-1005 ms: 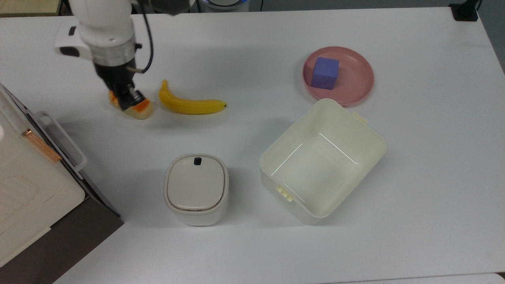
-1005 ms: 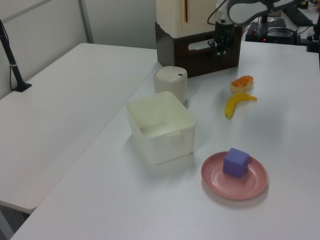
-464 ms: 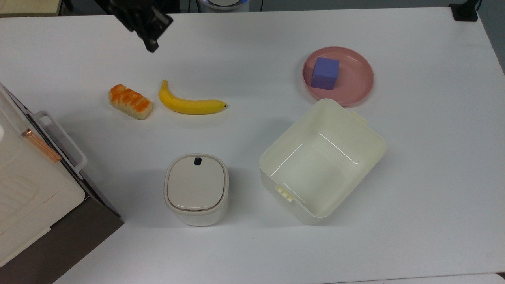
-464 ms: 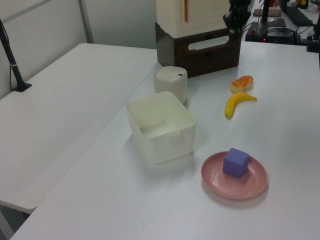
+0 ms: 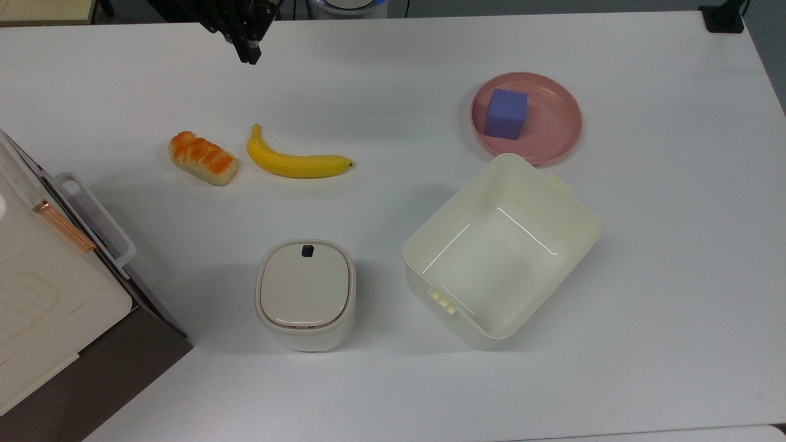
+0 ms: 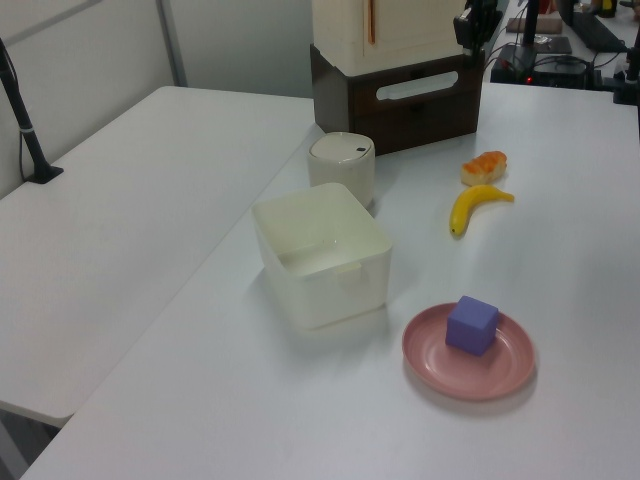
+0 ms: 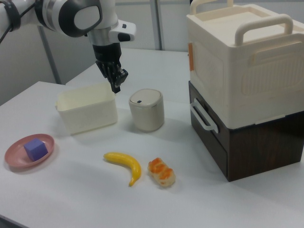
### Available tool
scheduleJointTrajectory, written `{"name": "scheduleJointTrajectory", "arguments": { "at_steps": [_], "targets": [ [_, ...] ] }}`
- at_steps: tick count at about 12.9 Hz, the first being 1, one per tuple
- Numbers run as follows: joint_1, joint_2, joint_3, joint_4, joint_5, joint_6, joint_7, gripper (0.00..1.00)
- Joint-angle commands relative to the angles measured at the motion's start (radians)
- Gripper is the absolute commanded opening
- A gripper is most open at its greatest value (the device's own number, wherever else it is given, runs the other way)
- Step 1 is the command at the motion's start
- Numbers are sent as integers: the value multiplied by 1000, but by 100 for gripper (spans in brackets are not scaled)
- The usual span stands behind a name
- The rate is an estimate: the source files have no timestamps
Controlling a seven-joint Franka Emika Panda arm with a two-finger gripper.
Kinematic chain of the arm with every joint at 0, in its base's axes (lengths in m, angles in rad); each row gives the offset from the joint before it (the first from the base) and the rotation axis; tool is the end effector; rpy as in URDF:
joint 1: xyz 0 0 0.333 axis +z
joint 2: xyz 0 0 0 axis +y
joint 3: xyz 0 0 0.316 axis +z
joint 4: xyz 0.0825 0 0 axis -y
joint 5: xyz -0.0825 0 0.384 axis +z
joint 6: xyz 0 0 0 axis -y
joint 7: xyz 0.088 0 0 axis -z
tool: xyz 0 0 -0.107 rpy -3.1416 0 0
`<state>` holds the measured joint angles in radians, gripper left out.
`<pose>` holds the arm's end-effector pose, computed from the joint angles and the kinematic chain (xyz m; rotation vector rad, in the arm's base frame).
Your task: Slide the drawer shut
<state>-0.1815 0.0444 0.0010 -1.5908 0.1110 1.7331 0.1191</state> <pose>0.5754 -0.0947 0.6053 -2.9936 0.4711 -0.1535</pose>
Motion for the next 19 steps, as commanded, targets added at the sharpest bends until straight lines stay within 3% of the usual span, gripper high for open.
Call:
{"name": "scheduleJointTrajectory", "arguments": {
  "at_steps": [1, 4, 7, 11, 14, 16, 18, 19],
  "targets": [
    [2, -6, -7, 12, 6, -30, -32, 100],
    [4, -8, -3, 12, -52, -30, -122, 100],
    [-1, -23, 2, 12, -62, -88, -260, 100],
    [-33, -37, 31, 11, -63, -93, -269, 100],
    [-9, -54, 16, 5, -62, -95, -263, 100],
    [31, -63, -24, 2, -62, -93, -260, 100],
    [159, -64, -161, 3, -60, -95, -259, 100],
    [187, -61, -189, 5, -60, -93, -259, 100]
  ]
}}
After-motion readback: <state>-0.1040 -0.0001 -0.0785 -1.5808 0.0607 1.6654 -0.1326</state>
